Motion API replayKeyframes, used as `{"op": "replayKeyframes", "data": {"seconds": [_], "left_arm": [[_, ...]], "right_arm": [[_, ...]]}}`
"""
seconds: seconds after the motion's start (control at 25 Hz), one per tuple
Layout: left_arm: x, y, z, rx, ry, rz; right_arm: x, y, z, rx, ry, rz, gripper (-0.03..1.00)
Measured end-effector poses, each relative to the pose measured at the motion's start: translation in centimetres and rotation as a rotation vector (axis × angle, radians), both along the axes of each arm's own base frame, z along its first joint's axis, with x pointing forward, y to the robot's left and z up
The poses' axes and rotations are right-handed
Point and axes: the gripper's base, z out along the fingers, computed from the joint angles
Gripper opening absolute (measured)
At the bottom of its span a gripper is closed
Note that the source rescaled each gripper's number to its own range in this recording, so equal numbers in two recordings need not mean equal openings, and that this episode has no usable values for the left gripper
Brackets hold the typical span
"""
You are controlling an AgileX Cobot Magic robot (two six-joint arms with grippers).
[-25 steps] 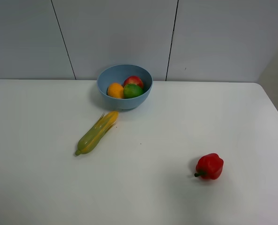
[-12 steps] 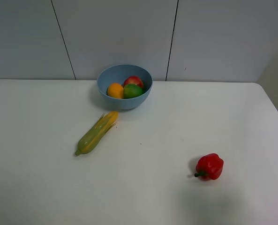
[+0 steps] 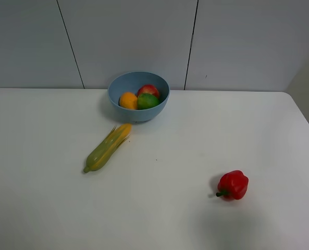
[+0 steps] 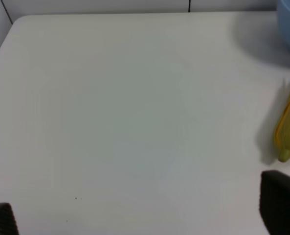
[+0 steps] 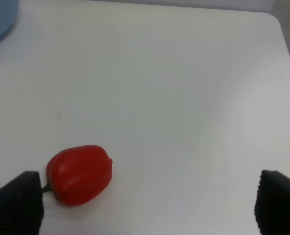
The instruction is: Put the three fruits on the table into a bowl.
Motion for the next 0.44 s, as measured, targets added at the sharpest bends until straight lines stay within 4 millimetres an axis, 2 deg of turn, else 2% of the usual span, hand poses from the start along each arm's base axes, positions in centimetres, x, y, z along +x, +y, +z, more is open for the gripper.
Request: {"op": "replayKeyframes", "data": {"seconds": [0.44], "left_arm": [[0.0,0.0,0.0,0.0,0.0,0.0]], "right_arm": [[0.0,0.0,0.0,0.0,0.0,0.003,0.6]]}}
